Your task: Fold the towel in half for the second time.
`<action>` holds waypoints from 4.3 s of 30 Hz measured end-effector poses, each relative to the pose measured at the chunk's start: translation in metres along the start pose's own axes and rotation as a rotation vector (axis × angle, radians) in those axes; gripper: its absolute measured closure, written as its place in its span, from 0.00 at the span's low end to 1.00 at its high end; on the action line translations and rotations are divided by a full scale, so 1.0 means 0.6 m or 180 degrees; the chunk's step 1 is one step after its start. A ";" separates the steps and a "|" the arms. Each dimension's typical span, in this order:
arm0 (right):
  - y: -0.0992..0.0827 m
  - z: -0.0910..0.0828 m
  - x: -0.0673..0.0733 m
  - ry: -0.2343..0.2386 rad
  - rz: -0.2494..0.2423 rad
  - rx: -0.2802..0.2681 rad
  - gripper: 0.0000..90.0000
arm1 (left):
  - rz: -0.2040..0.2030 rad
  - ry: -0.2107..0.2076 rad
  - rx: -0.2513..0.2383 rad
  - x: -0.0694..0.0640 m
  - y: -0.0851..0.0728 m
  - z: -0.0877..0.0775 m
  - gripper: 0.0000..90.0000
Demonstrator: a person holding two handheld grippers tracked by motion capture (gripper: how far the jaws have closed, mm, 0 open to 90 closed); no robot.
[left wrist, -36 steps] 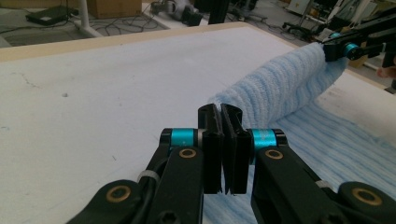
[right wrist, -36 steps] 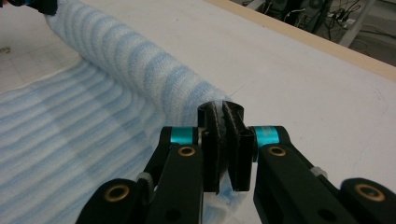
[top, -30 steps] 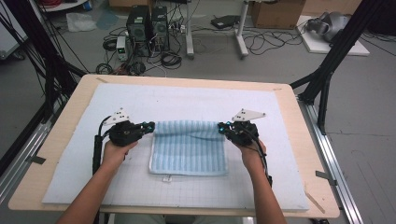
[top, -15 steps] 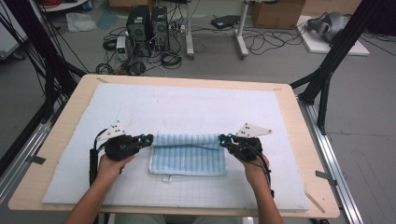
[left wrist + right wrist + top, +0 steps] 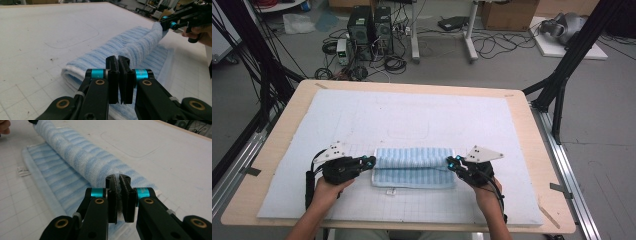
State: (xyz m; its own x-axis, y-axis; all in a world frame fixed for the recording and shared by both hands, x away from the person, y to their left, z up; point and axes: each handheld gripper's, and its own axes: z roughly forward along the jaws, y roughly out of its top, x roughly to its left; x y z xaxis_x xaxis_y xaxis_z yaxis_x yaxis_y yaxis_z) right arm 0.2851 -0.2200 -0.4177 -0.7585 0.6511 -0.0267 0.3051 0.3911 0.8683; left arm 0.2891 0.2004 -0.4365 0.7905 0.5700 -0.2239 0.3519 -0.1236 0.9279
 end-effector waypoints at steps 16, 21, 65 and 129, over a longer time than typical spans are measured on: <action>-0.024 -0.011 0.025 0.0054 -0.0095 0.0106 0.84 | -0.0059 -0.0102 0.0118 -0.015 -0.026 -0.015 0.83; -0.020 -0.028 0.017 0.0084 0.0044 -0.0080 0.68 | -0.0159 0.0047 0.0002 -0.008 -0.013 -0.023 0.62; -0.012 0.007 -0.003 -0.0006 0.0264 0.0055 0.49 | 0.0298 0.0647 0.0861 -0.046 -0.019 0.051 0.39; -0.019 -0.099 -0.066 -0.0660 0.0411 -0.0143 0.12 | -0.0030 0.0632 -0.0424 0.051 0.043 -0.030 0.18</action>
State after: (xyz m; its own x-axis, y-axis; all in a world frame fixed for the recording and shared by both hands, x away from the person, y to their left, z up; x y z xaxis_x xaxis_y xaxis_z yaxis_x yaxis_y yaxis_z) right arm 0.2778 -0.2888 -0.3971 -0.5791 0.8152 -0.0112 0.3624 0.2697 0.8921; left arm 0.3138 0.2293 -0.4139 0.6689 0.7208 -0.1820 0.2792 -0.0166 0.9601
